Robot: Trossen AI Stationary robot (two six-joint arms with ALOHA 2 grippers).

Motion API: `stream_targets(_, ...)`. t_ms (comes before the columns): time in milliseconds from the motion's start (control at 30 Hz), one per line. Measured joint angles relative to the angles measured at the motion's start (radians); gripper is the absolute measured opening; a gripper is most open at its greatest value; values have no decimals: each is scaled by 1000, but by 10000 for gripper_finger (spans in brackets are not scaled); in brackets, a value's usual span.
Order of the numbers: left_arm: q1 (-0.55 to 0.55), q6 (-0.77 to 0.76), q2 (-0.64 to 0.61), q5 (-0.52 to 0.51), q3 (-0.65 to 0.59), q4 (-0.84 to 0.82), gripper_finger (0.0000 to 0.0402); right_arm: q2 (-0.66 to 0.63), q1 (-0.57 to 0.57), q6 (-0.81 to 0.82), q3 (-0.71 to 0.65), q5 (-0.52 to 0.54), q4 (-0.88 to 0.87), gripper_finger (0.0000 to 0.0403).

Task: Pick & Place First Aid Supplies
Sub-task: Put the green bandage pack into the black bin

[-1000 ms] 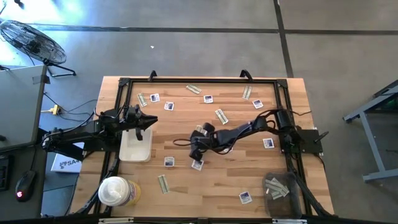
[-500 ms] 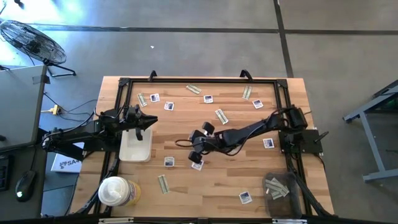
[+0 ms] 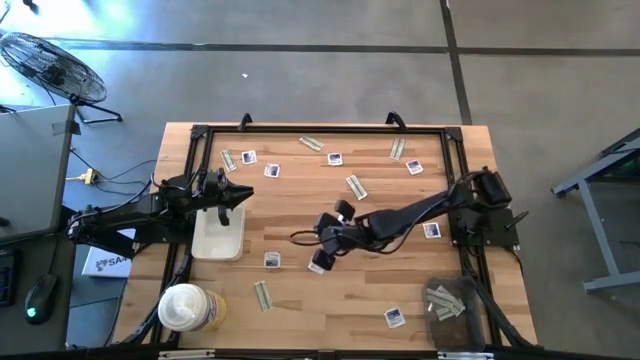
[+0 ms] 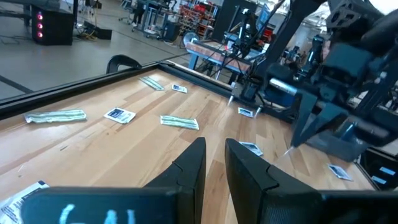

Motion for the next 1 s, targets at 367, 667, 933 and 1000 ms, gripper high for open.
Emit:
stream_targets(367,0,0,0,0,0,0,60,-135,53,221,0,-74,-275,0)
stream_targets(667,0,0,0,0,0,0,60,-280,142,505,0,-132,-527,0)
stream_targets(933,0,0,0,0,0,0,60,-329,249,761,0,-174,-738,0)
stream_targets(1000,0,0,0,0,0,0,60,-330,269,809,0,-227,-768,0)
